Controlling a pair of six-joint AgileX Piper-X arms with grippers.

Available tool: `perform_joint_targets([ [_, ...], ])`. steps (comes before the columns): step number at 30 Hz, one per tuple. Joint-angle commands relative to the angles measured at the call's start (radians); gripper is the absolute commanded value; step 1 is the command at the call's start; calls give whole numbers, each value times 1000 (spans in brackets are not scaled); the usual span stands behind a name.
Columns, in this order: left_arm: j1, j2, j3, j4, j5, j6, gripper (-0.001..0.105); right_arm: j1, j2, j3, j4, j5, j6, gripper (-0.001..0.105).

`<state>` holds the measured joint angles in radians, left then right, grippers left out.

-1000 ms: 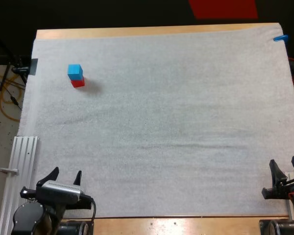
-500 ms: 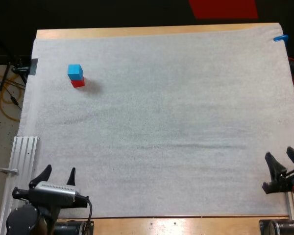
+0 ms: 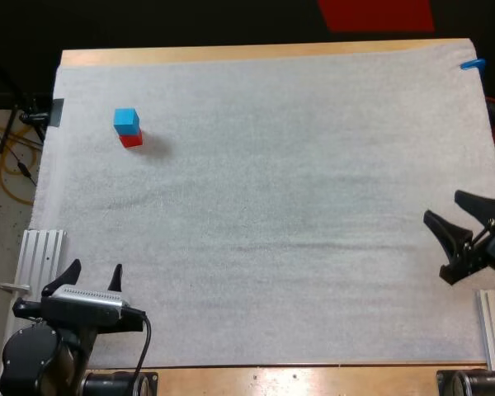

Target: Stack red cube on blue cube

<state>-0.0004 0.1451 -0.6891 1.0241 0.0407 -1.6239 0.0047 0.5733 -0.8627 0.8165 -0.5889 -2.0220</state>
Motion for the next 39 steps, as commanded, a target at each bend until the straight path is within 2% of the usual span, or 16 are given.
perform_joint_targets([
  [1,-3,1,-7,-14,-23,-28,56,2,26,-22,-17,-44,-38,54],
  [7,-3,13,-7,-40,-32,-149,56,84,86,-32,-87,-58,-47,54],
  [12,-3,97,-10,-87,-106,-149,56,194,142,-32,-143,-2,-47,54],
  [15,-3,214,-33,-91,-156,-139,51,253,174,-32,-158,8,-47,54],
  [18,-1,342,-79,-132,-165,-119,44,296,201,-32,-162,8,-47,54],
  [20,12,449,-139,-183,-165,-95,38,317,214,-32,-162,10,-47,54],
  [23,64,574,-227,-216,-162,-79,35,321,219,-32,-162,12,-47,54],
  [25,121,665,-290,-219,-121,-75,35,321,219,-32,-162,25,-47,54],
  [29,255,883,-429,-217,109,-49,34,321,219,-32,-162,32,-47,54],
  [31,287,955,-488,-214,158,-48,31,321,219,-32,-162,32,-47,54],
  [33,292,1029,-541,-215,176,-45,23,321,219,-32,-162,32,-47,54],
  [35,280,1114,-619,-215,180,-27,4,321,219,-32,-162,32,-47,54],
  [36,274,1136,-632,-212,180,-23,1,321,219,-32,-162,32,-47,54],
  [39,254,1242,-729,-194,180,-19,0,321,219,-32,-162,32,-44,54],
])
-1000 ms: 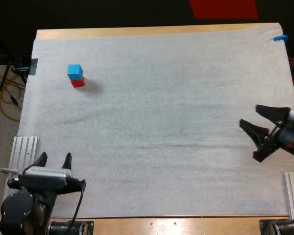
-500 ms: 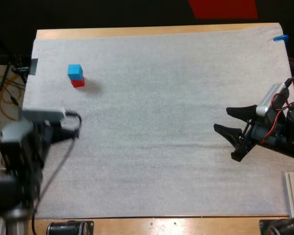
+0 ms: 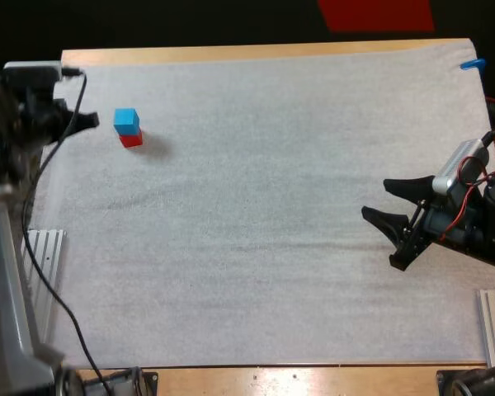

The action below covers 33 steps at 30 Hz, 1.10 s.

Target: Stack red cube on blue cube

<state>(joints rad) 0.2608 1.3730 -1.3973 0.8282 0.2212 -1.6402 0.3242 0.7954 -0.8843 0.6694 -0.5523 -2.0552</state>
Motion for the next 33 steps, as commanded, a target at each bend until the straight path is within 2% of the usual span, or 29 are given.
perform_joint_targets([
  [1,-11,61,-61,26,0,1,0,2,-3,-11,-15,-4,-10,54],
  [5,-16,204,-166,85,0,1,0,2,-3,-11,-15,-4,-10,54],
  [10,-20,330,-226,64,-2,1,0,2,-3,-11,-15,3,-10,54],
  [16,-25,454,-252,61,-106,1,0,2,-3,-11,-15,36,-5,54],
  [33,-36,687,-288,-11,-142,8,0,2,-3,-11,-15,71,16,54],
])
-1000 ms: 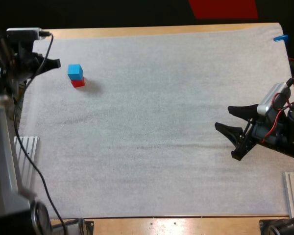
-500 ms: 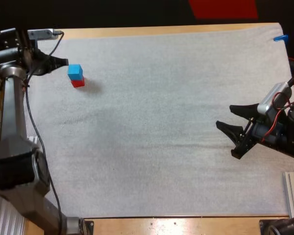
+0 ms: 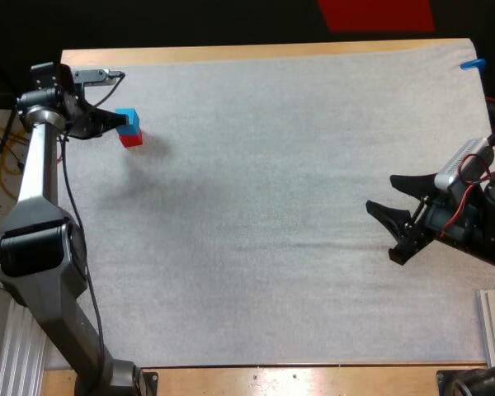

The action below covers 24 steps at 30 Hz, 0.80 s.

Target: Stack red cube on blue cube

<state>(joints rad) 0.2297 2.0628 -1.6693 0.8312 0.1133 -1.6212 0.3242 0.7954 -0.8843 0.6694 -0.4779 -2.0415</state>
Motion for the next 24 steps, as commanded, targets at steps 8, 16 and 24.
perform_joint_targets([
  [8,-5,60,-39,-47,-28,-33,0,2,-3,-11,-15,15,16,54],
  [16,-5,79,-50,-97,38,-45,0,2,-3,-11,-15,29,26,54],
  [24,-5,112,-50,-80,159,-49,0,2,-3,-11,-15,32,26,54],
])
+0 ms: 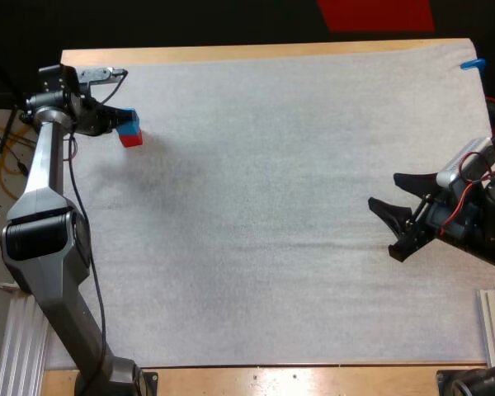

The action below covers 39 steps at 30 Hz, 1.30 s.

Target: Stack red cube on blue cube

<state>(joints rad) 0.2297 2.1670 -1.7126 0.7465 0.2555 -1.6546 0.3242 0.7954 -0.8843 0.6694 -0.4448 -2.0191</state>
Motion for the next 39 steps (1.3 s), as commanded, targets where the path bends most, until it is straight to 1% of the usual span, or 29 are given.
perform_joint_targets([
  [1,-10,12,-7,9,35,-16,0,2,-3,-11,-15,-2,4,54],
  [5,-37,29,-7,39,42,2,0,2,-3,-11,-15,-2,4,54],
  [7,-61,29,-7,41,74,26,0,2,-3,-11,-15,-2,4,54],
  [9,-80,29,-7,41,87,39,0,2,-3,-11,-15,-2,4,54],
  [20,-223,31,-7,35,87,53,0,2,-3,-11,-15,-2,4,54],
  [24,-267,31,-7,38,100,53,0,2,-3,-11,-15,-2,4,54],
  [25,-280,31,-7,42,98,53,0,2,-3,-11,-15,-2,4,54],
  [28,-302,31,-7,56,47,53,0,2,-3,-11,-15,-2,4,54],
  [30,-306,31,-7,60,33,53,0,2,-3,-11,-15,-2,4,54],
  [39,-312,31,-7,142,30,69,0,2,-3,-11,-15,-2,4,54],
])
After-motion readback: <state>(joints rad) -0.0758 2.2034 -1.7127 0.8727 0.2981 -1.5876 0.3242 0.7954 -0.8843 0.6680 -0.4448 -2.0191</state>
